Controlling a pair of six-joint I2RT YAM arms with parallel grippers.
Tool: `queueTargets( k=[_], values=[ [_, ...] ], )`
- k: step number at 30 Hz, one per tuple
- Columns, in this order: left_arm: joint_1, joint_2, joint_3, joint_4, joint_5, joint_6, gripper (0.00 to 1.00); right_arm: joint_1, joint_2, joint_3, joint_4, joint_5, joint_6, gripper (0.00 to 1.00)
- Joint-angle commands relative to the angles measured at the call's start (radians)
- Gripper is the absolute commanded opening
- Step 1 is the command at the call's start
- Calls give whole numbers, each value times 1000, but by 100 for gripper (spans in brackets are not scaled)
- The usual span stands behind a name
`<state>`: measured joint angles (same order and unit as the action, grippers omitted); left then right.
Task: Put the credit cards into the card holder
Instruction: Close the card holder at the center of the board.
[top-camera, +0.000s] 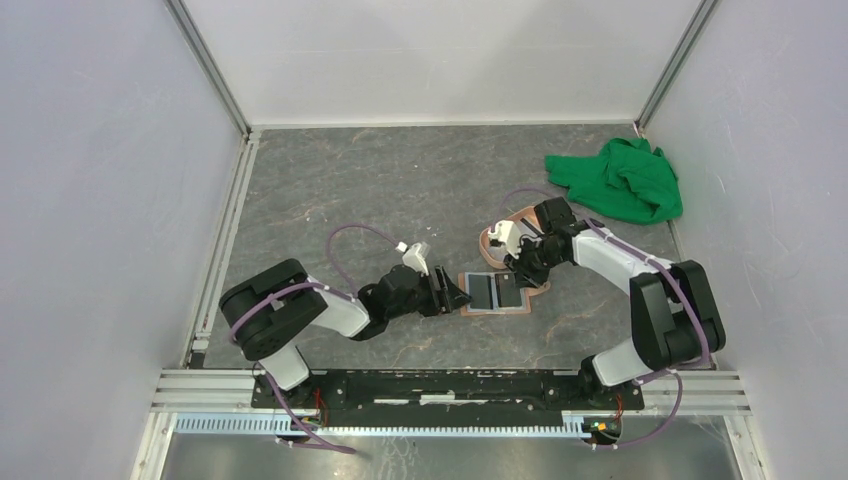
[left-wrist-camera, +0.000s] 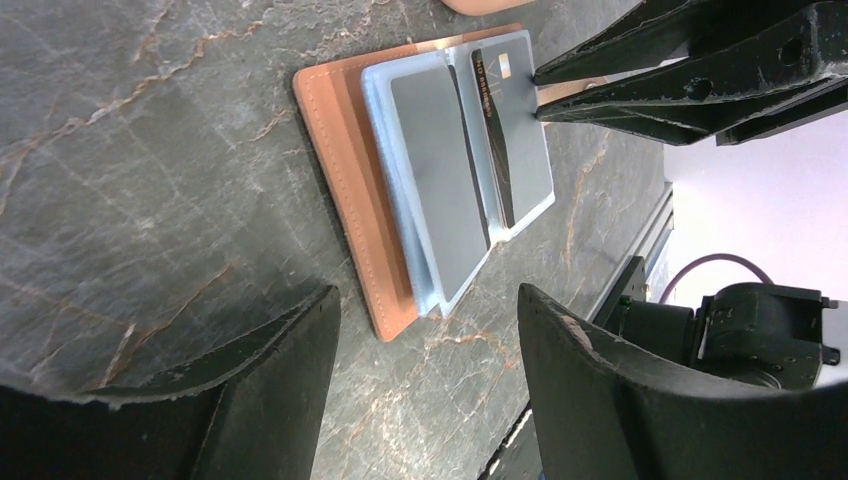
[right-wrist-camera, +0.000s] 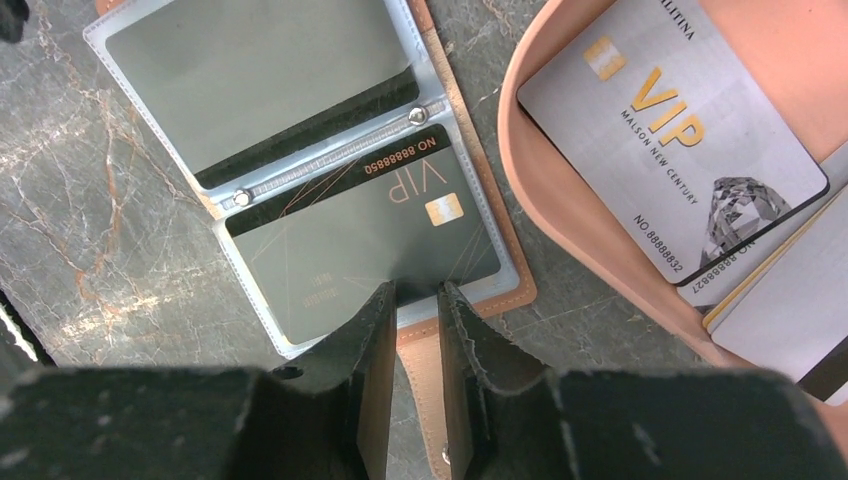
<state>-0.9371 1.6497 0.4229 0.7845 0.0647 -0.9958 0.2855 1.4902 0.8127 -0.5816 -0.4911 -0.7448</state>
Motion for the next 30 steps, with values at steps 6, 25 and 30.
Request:
queueTargets(
  k=[6,25,30],
  values=[
    [5,103,39,-34,39,-72,75,-5,108,29,-42,111,-11,27],
    [27,-9,-116,67,41,-172,88,-9,206,35,-83,180,-10,25],
    [28,128,-128,259,92,-261,85,-9,212,34,-86,180,-11,25]
  ],
)
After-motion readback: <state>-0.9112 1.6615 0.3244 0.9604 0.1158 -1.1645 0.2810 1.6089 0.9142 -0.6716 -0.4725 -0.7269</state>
